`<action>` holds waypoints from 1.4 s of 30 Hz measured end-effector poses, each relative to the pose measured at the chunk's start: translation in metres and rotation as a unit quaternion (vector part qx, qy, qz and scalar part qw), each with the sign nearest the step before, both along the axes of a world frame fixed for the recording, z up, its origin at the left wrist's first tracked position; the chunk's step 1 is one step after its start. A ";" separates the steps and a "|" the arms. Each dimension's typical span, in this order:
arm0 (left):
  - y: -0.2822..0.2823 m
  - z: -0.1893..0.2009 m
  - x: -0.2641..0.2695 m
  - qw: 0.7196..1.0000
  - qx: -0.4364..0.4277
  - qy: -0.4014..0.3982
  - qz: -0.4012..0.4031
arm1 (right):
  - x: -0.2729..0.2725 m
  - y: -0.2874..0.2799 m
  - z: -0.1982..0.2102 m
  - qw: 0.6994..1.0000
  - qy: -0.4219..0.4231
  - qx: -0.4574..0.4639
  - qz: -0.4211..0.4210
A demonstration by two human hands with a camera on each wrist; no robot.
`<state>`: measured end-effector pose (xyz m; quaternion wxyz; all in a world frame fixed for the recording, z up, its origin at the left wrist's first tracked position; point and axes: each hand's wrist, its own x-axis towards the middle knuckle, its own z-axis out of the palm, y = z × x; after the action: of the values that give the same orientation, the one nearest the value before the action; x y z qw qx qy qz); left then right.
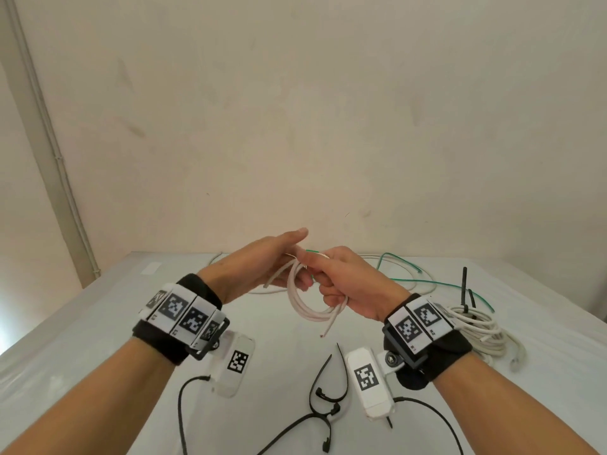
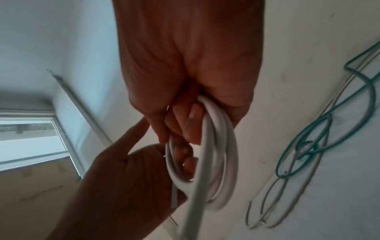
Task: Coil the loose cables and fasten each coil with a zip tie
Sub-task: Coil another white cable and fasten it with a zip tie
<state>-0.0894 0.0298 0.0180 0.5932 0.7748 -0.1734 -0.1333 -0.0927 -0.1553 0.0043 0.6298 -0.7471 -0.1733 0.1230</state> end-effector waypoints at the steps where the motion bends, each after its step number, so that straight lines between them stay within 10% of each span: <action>1: -0.005 -0.001 -0.002 1.000 0.010 -0.011 0.013 | 0.001 0.002 0.000 1.000 0.000 0.006 -0.004; 16: -0.025 -0.037 0.001 0.942 -0.288 0.099 0.143 | 0.008 0.004 -0.023 0.950 0.131 0.278 -0.054; 22: -0.029 -0.044 0.001 0.934 -0.317 0.143 0.082 | 0.012 0.002 -0.021 0.971 0.066 0.206 -0.104; 33: -0.017 -0.064 0.012 0.987 0.054 0.139 0.067 | 0.012 -0.039 -0.028 0.990 0.052 0.083 -0.104; 37: -0.028 -0.083 0.008 0.939 0.323 0.111 -0.034 | 0.012 -0.047 -0.032 0.989 0.055 0.071 -0.121; 42: -0.044 -0.101 0.009 0.895 0.431 0.091 -0.069 | 0.011 -0.047 -0.038 0.989 0.061 0.060 -0.124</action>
<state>-0.0807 -0.0138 -0.0828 0.2034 0.9251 -0.0967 -0.3057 -0.0818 -0.2021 -0.0341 0.6934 -0.7147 -0.0476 0.0789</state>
